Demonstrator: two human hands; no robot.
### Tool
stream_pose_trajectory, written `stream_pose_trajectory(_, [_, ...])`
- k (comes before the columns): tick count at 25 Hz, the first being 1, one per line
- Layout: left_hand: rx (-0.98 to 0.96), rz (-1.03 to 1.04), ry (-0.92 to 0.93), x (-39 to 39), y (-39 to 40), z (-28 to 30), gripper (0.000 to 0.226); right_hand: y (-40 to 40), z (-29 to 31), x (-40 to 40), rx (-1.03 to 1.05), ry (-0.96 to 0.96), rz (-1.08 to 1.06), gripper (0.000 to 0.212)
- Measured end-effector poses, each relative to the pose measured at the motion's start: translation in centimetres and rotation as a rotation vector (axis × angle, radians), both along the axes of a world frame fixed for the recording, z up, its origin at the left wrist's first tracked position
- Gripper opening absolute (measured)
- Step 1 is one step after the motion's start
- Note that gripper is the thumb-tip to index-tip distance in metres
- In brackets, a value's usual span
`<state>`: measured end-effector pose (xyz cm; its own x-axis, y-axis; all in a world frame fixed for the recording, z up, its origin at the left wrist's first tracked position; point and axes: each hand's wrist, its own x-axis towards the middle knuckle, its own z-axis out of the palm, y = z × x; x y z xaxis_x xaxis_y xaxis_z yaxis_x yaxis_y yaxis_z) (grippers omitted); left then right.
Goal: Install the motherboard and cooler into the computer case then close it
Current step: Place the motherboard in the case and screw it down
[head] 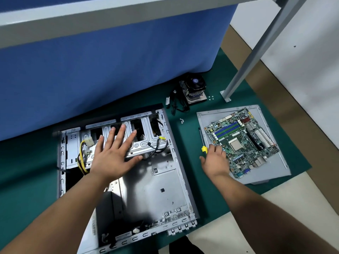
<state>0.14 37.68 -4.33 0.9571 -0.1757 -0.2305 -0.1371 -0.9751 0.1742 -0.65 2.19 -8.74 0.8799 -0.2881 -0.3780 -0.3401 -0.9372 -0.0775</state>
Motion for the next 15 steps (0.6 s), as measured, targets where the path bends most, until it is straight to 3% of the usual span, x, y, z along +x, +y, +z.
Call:
stream_pose_trajectory(1, [0.004,-0.018,-0.014,0.0,0.1,-0.1,0.081,0.4,0.7,-0.6,0.036,-0.067,-0.012,0.051])
stream_pose_trajectory(3, [-0.021,-0.043,-0.010,-0.2,0.6,0.0,0.095,2.0,2.5,-2.1,0.328,-0.136,-0.048,0.051])
stream_pose_trajectory(5, [-0.063,-0.057,-0.001,-0.4,1.2,0.2,0.111,4.4,4.9,-4.3,0.700,-0.069,-0.073,0.057])
stream_pose_trajectory(6, [-0.077,-0.061,-0.007,-0.3,1.4,0.2,0.114,5.8,5.9,-5.4,0.774,-0.019,-0.040,0.063])
stream_pose_trajectory(9, [-0.087,-0.050,-0.048,-0.1,1.0,0.5,0.112,8.3,6.8,-6.8,0.636,0.010,0.069,0.064])
stream_pose_trajectory(12, [-0.047,-0.033,-0.071,-0.2,0.3,0.4,0.105,9.5,7.3,-6.5,0.437,0.005,0.072,0.063])
stream_pose_trajectory(15, [-0.079,-0.029,-0.045,0.6,0.0,0.8,0.107,9.8,8.0,-5.4,0.369,-0.014,0.054,0.061])
